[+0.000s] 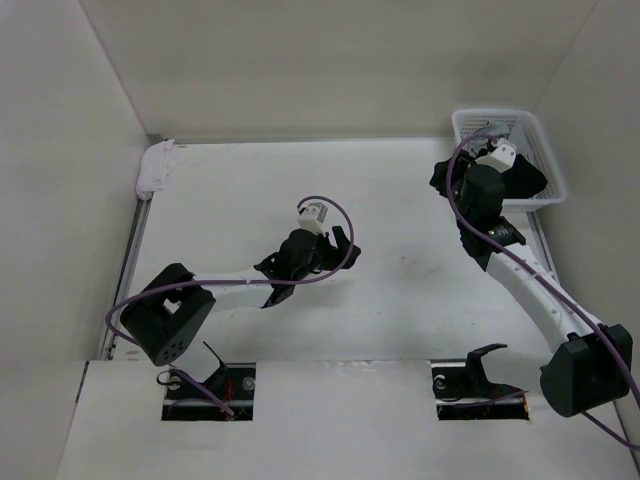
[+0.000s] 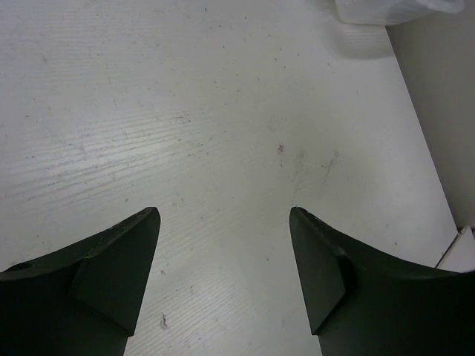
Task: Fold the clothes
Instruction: Grab the tank top from the pile
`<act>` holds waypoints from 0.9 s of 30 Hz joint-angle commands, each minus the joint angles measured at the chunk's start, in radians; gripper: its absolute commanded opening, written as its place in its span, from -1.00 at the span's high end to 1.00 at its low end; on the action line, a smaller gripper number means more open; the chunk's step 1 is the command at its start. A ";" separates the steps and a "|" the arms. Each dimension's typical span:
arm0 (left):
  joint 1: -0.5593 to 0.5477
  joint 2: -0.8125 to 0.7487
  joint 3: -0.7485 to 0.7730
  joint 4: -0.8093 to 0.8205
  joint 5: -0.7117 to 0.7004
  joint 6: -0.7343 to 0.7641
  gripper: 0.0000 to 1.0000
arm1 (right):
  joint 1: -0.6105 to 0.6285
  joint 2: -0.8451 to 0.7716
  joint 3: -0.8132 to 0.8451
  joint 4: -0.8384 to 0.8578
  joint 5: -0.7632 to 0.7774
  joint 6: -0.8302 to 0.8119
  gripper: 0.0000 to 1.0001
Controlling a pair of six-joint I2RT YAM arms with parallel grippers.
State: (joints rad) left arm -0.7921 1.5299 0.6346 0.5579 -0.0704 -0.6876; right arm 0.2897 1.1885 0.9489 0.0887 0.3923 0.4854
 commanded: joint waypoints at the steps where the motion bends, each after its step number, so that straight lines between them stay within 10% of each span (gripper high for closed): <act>1: 0.006 0.004 0.005 0.056 0.012 -0.001 -0.41 | 0.012 0.002 0.030 0.034 -0.001 -0.018 -0.04; 16: 0.006 -0.007 -0.018 0.097 0.012 -0.003 -0.41 | 0.022 0.014 0.063 0.037 -0.183 -0.010 0.44; 20: 0.008 -0.005 -0.024 0.112 0.012 -0.004 -0.40 | 0.050 0.039 0.102 0.028 -0.386 -0.014 0.39; 27: 0.012 -0.004 -0.029 0.115 0.011 -0.004 -0.40 | -0.008 0.091 0.128 0.037 -0.186 -0.016 0.14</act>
State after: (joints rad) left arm -0.7898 1.5299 0.6174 0.6037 -0.0696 -0.6884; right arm 0.3344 1.2419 1.0149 0.0895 0.1238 0.4782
